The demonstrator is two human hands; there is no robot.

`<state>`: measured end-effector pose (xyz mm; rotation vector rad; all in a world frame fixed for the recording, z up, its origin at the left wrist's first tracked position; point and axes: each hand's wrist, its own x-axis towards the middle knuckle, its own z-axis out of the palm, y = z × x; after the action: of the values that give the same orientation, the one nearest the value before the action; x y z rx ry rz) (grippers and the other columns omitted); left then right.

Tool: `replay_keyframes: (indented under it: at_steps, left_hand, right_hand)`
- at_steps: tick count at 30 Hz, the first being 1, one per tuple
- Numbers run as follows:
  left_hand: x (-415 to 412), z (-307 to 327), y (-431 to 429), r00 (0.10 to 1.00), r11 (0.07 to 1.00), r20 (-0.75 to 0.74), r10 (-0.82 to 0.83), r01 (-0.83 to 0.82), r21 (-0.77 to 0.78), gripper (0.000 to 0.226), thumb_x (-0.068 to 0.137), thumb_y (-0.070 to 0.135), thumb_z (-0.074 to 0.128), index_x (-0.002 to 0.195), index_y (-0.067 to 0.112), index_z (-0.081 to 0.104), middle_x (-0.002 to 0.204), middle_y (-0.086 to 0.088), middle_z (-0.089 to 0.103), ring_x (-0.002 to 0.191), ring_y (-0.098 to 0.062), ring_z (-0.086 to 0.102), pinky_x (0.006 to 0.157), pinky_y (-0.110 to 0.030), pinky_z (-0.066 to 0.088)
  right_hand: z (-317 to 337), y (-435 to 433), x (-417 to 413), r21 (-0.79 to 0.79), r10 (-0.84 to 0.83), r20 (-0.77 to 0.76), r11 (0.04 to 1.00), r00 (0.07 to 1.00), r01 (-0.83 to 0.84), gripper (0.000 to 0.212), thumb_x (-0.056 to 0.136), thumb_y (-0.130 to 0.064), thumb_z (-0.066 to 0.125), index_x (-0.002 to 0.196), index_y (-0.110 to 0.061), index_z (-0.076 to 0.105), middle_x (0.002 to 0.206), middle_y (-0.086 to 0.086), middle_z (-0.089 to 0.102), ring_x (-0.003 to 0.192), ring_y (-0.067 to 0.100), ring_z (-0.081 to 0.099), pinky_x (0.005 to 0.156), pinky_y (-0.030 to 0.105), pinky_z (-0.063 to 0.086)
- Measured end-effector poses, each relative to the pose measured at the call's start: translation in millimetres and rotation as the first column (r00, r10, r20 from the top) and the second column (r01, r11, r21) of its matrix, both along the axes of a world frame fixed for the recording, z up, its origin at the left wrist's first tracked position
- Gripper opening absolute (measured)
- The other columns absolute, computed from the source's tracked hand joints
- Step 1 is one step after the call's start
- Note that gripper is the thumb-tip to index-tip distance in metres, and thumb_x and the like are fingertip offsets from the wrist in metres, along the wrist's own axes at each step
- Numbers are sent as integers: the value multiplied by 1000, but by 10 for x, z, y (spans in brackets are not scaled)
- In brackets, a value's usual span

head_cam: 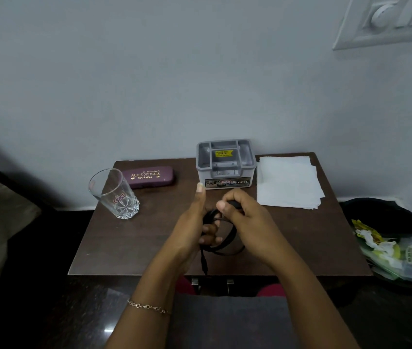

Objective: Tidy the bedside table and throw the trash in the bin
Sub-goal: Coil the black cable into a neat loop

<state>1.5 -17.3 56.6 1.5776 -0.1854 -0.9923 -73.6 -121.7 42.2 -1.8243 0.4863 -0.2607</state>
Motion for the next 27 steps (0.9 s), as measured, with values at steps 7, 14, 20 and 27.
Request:
replay_keyframes:
  at_steps: [7, 14, 20, 27]
  left_hand:
    - [43, -58, -36, 999, 988, 27, -31, 35, -148, 54, 93, 58, 31, 88, 19, 68, 53, 8, 32, 46, -7, 29, 52, -16, 45]
    - [-99, -138, -6, 970, 958, 234, -61, 123, -261, 19, 93, 12, 49, 110, 9, 57, 65, 11, 62, 70, -1, 60, 73, -17, 52]
    - [-247, -138, -96, 986, 961, 124, 109, -73, -265, 19, 96, 20, 47, 96, 9, 63, 58, 7, 52, 66, -10, 56, 72, -22, 52]
    - [-54, -28, 72, 1000, 946, 8, 25, -21, -323, 23, 89, 28, 48, 85, 9, 60, 52, 8, 31, 51, -7, 39, 65, -22, 50]
  right_hand:
    - [-100, 222, 126, -251, -215, 242, 928, 946, 275, 9, 95, -29, 50, 92, -23, 55, 87, -6, 60, 78, 3, 57, 64, 12, 45]
    - [-116, 122, 155, 457, -636, 145, 723, 758, 518, 19, 96, -32, 48, 90, -17, 58, 61, 2, 48, 48, 8, 38, 44, 26, 34]
    - [-105, 140, 163, 663, -727, 34, 530, 686, 529, 21, 97, -30, 46, 89, -12, 55, 58, 3, 42, 40, 5, 33, 38, 20, 31]
    - [-194, -327, -113, 512, -293, 61, 830, 954, 222, 24, 70, -42, 67, 87, -25, 72, 82, -11, 67, 82, 8, 55, 76, 26, 43]
